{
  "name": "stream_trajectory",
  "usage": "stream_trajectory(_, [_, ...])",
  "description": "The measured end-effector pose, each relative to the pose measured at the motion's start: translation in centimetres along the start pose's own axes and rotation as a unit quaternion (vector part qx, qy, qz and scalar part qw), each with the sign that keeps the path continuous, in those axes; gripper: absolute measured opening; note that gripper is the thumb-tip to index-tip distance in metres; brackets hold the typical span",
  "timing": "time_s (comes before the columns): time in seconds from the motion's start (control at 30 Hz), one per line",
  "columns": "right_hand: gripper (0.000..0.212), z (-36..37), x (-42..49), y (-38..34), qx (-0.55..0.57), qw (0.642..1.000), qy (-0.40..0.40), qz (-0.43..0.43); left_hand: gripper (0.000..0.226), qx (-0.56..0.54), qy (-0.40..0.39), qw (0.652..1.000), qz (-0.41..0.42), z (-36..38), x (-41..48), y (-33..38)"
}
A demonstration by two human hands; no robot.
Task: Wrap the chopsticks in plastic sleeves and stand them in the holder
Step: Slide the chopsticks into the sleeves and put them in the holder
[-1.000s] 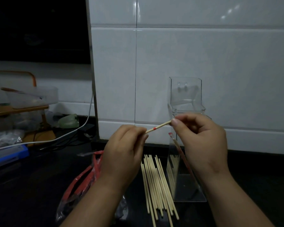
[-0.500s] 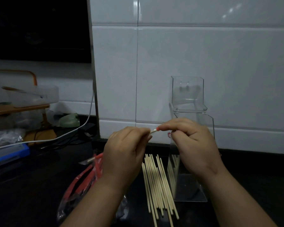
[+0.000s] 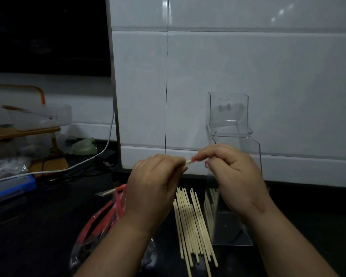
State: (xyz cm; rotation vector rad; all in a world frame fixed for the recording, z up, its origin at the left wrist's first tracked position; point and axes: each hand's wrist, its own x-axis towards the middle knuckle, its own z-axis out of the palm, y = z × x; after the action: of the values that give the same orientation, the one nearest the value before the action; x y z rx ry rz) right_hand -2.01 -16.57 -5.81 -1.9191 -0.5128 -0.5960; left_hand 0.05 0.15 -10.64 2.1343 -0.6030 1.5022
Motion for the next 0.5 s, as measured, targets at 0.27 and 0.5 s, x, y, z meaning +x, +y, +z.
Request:
stream_trajectory(0.27, [0.007,-0.02,-0.25,-0.26,-0.001,1.0,0.003,0.015,0.024,0.004,0.002,1.0,0.025,0.0,-0.09,0.16])
stream_trajectory(0.5, [0.006,0.08,-0.23,-0.03,0.002,0.999,0.029,0.022,0.03,0.01,-0.012,1.0,-0.002,-0.11,-0.09,0.07])
